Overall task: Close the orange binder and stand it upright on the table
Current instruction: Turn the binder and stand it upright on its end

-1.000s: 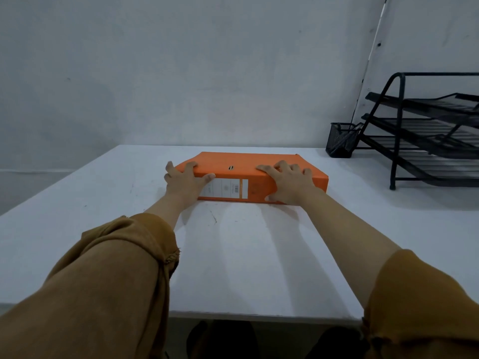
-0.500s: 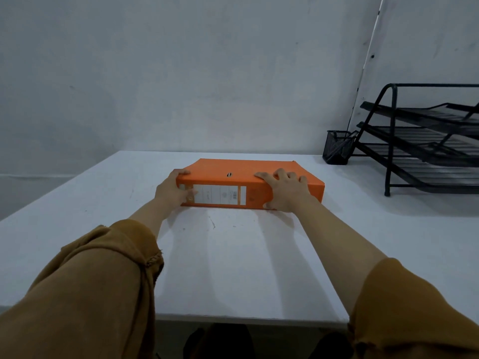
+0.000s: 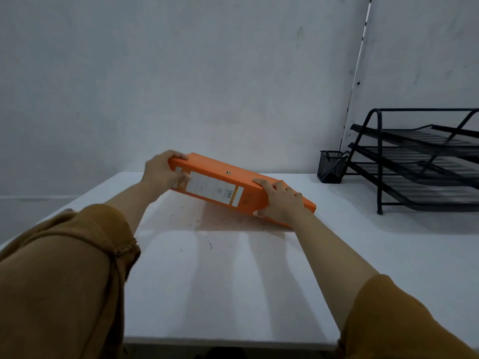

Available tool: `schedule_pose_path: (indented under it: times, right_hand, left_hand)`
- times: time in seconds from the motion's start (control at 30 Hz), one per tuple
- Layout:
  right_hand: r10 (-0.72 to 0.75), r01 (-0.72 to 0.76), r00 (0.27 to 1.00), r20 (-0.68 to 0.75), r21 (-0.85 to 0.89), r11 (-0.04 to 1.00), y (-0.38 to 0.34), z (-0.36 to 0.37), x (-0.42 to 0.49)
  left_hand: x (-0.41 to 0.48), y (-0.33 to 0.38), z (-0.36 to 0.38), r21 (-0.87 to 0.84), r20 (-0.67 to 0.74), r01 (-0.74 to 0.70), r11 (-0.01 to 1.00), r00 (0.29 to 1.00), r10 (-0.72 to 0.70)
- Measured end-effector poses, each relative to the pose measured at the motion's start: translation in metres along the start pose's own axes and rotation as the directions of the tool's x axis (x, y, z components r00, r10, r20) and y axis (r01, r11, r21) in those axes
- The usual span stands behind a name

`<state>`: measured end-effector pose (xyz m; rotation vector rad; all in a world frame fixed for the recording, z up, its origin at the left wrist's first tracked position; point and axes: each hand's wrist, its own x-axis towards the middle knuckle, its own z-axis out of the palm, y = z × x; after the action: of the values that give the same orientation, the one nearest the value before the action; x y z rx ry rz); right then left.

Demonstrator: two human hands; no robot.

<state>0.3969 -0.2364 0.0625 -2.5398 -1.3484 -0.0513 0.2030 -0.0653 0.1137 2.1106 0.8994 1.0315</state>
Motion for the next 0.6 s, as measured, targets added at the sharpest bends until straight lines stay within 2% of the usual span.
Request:
schedule_pose_path:
  times: [0.1,0.2,0.4,0.6]
  right_hand:
    - [0.014,-0.011,1.000,-0.017,0.137,0.991,-0.011,-0.002,0.000]
    - [0.017,-0.005,0.999,-0.045,0.253,0.967,-0.028,0.001,-0.001]
    - [0.013,0.036,0.995,-0.102,0.464,0.885,-0.060,0.009,-0.001]
    - [0.055,0.041,0.988,-0.147,0.579,0.814,-0.061,0.012,-0.008]
  left_hand:
    - [0.008,0.024,-0.020,0.016,-0.003,-0.080,0.997,0.997,0.080]
    - [0.014,0.046,-0.042,0.117,-0.031,-0.131,0.984,0.990,0.136]
    - [0.016,0.088,-0.073,0.227,-0.055,-0.209,0.951,0.972,0.227]
    - [0.014,0.112,-0.062,0.181,-0.057,-0.281,0.942,0.954,0.296]
